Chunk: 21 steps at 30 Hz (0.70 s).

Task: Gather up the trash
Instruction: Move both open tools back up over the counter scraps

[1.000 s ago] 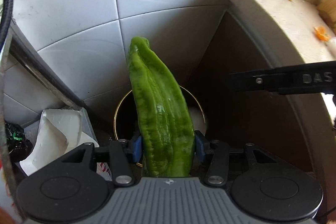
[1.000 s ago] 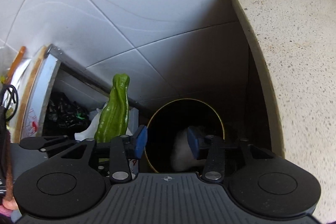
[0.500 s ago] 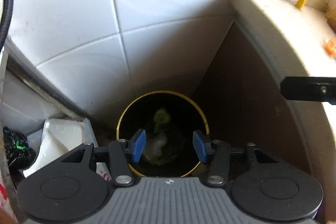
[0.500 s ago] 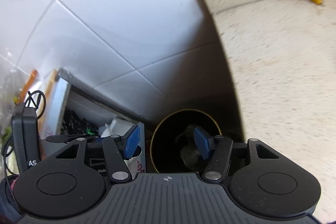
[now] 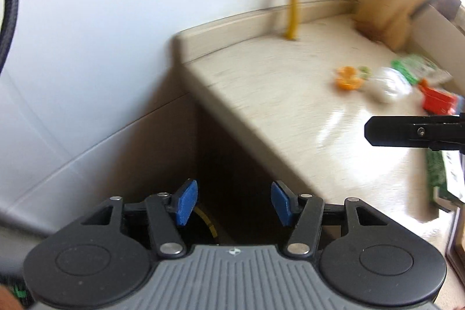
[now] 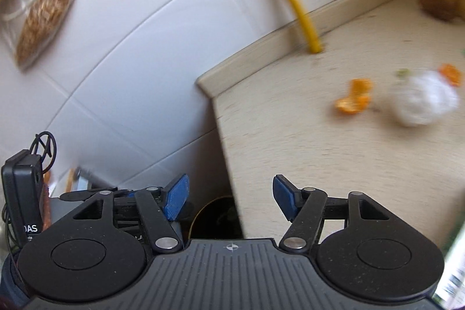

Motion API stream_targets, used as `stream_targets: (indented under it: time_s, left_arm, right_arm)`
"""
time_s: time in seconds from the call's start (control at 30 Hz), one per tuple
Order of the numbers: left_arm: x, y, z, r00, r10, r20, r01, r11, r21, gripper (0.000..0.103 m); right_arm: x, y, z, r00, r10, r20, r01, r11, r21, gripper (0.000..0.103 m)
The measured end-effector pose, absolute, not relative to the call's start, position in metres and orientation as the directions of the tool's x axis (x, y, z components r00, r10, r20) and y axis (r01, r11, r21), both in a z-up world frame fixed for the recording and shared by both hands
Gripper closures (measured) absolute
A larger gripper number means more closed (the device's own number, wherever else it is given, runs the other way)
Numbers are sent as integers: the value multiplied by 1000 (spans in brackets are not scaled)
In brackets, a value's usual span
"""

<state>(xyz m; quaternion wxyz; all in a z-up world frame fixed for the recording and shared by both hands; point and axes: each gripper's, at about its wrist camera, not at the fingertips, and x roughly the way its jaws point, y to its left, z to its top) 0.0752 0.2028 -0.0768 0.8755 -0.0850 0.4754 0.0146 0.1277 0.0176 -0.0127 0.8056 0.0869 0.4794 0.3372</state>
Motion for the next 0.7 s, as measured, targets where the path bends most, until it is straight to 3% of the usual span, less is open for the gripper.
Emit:
stream_targets:
  time_s: [0.33,0.7]
  left_arm:
    - [112,132,-64,546,-162,-822,132,985,-107,49]
    - [150,92,-63,530,-233,-815,267,958,-101,47]
  right_arm:
    - [119,-62,3,482,545,-686,-305,839,451,30]
    - [115,-120,4,585,425,-691,-136,891,433,30]
